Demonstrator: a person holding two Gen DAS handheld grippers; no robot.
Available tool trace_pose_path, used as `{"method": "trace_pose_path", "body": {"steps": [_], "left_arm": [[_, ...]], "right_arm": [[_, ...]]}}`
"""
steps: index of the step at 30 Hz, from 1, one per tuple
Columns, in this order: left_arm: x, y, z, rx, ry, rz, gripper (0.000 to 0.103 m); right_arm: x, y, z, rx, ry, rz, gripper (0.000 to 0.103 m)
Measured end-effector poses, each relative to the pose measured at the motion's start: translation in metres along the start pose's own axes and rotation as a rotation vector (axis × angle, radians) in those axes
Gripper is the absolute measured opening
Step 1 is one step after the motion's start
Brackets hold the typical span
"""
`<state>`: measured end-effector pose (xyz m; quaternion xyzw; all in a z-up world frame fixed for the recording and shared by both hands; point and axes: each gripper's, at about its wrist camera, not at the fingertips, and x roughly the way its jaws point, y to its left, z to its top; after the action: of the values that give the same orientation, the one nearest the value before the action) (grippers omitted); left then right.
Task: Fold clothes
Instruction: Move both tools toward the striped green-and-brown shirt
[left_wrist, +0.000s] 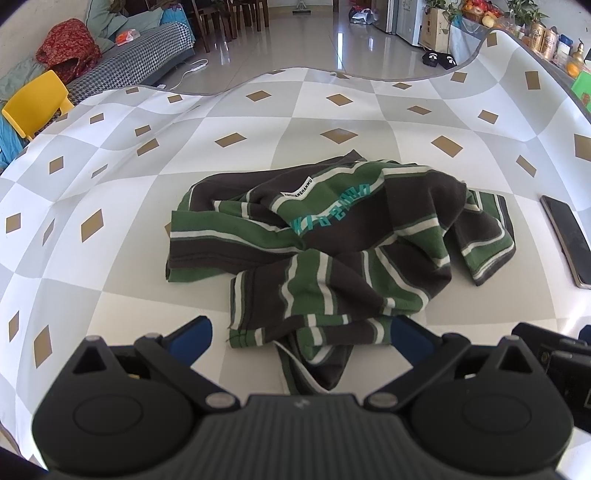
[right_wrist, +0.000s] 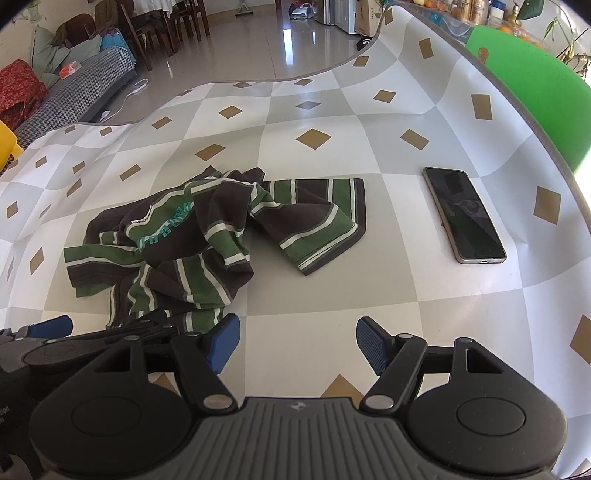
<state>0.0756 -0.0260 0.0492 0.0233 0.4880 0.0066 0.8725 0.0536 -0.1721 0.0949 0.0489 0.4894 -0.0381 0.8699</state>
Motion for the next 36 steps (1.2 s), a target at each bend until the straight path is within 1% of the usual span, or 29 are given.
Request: {"method": "trace_pose_path", "body": {"steps": [6, 12, 16, 22, 32, 36], "left_arm": [[-0.001, -0.001, -0.001, 0.006, -0.003, 0.003, 0.103], [-0.001, -0.007, -0.003, 0.042, -0.011, 0.037, 0.103], [-0.001, -0.01, -0.006, 0.057, 0.001, 0.033, 0.103], [-0.008, -0.013, -0.008, 0.08, -0.012, 0.033, 0.103], [-0.018, -0.003, -0.008, 0.071, -0.033, 0.04, 0.103], [-0.02, 0.0, -0.008, 0.068, -0.031, 0.04, 0.103]], "right_arm": [[0.0, 0.002, 0.0, -0.01, -0.007, -0.004, 0.069], [-0.002, -0.001, 0.003, -0.011, -0.054, -0.05, 0.069], [-0.003, -0.004, 0.006, -0.002, -0.081, -0.076, 0.069], [0.0, -0.002, 0.009, -0.02, -0.098, -0.095, 0.069], [0.001, 0.013, 0.012, -0.087, -0.124, -0.081, 0.069], [0.004, 0.017, 0.012, -0.098, -0.119, -0.082, 0.069]]}}
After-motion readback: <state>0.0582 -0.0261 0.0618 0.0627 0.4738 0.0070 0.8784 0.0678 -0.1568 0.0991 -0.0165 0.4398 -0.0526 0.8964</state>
